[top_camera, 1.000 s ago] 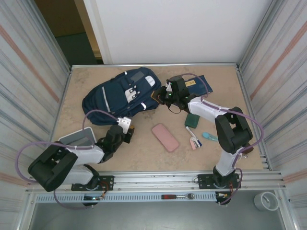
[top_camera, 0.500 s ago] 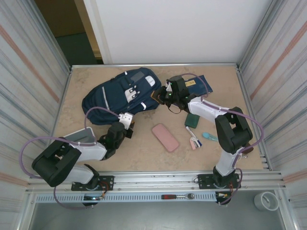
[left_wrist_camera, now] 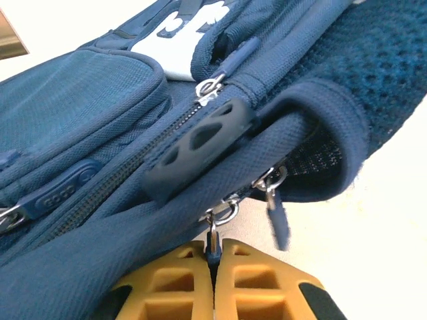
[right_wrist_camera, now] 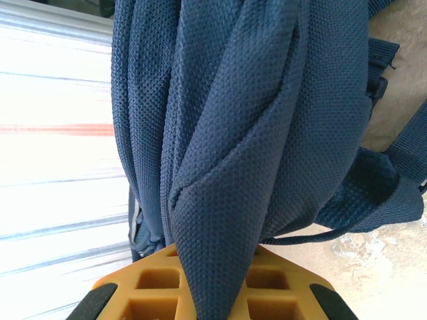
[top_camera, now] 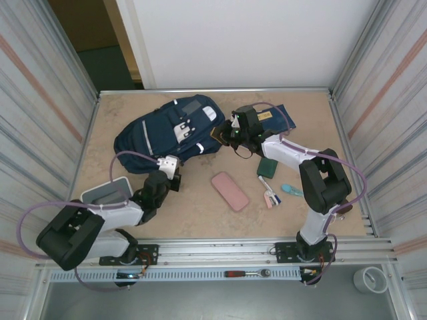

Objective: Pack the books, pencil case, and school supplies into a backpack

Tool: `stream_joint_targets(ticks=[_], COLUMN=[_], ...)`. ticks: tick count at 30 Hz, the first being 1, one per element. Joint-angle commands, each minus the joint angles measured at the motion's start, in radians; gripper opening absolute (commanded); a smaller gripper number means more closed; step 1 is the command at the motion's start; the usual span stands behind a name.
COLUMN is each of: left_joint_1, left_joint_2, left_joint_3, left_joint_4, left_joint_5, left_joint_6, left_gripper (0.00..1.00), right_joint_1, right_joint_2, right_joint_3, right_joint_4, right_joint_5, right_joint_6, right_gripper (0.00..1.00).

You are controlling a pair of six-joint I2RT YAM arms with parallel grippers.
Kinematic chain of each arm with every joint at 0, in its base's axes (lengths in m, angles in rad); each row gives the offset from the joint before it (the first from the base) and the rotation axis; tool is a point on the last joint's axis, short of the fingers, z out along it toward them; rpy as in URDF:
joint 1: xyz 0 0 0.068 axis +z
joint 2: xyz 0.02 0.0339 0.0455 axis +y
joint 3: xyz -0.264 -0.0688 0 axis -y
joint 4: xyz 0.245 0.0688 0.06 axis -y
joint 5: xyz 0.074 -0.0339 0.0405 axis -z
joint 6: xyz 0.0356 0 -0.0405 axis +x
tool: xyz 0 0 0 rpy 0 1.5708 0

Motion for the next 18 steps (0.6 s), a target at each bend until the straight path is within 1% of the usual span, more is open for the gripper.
stream_joint_targets(ticks=[1, 5, 8, 18], left_joint_1=[0.038, 0.121, 0.176, 0.233], left_joint_2=[-0.076, -0.16, -0.212, -0.327], left_joint_3=[-0.022, -0.055, -0.075, -0.073], left_joint_4=[-0.057, -0.109, -0.133, -0.234], left_joint_5=[0.023, 0.159, 0.244, 0.386], left_joint_6=[-0.067, -0.159, -0.203, -0.241], left_gripper=[0.0, 0.0, 0.0, 0.0], right_joint_1=[-0.031, -0.052, -0.058, -0.084], right_joint_2=[-0.064, -0.063, -0.064, -0.057], right_joint_3=[0.006, 0.011, 0.014, 0.014], right_joint_4=[0.029, 0.023, 0.022, 0.011], right_joint_5=[-0.009, -0.023, -0.027, -0.04], right_joint_6=[-0.052, -0.055, -0.057, -0.072], right_gripper=[0.0, 0.0, 0.0, 0.0])
